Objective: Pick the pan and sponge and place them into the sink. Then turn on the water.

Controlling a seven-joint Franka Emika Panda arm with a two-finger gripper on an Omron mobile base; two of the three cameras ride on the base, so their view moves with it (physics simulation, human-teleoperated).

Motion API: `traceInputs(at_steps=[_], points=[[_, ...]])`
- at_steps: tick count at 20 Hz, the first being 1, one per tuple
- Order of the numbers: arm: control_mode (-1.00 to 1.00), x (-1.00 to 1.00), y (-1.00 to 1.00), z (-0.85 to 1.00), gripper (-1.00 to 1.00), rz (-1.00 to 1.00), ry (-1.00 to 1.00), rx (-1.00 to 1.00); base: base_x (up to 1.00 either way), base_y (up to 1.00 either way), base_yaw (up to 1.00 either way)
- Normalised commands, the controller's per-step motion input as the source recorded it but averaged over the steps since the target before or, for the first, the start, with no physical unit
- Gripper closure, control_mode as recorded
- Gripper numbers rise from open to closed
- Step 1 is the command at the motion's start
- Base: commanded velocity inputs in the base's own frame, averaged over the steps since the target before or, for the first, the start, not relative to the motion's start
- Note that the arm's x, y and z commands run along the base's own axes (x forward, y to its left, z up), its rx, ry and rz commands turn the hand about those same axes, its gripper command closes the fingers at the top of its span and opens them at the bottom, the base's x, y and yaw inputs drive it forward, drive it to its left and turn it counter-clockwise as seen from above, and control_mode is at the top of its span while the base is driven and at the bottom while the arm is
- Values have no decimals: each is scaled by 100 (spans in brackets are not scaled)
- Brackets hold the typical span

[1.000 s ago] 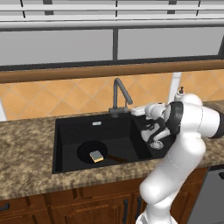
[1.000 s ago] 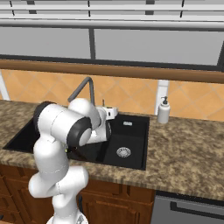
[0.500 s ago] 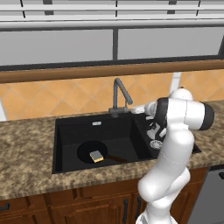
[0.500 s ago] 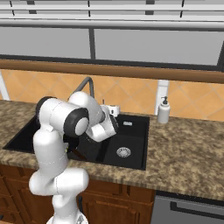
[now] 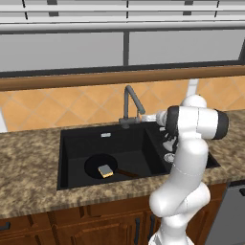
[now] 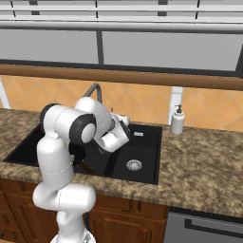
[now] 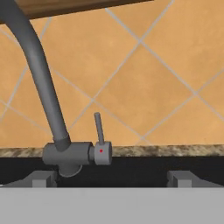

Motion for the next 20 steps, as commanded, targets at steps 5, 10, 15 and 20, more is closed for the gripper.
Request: traceInputs(at_steps=[5, 10, 15, 20], points=[[-100, 0, 0, -18, -100, 0, -10, 13, 0, 0, 0], [-100, 0, 0, -25, -100, 0, -21, 2, 0, 0, 0], [-100, -5, 1, -44, -100, 2, -19, 0, 0, 0, 0], [-100, -7, 8, -47, -100, 0, -5, 0, 0, 0, 0]])
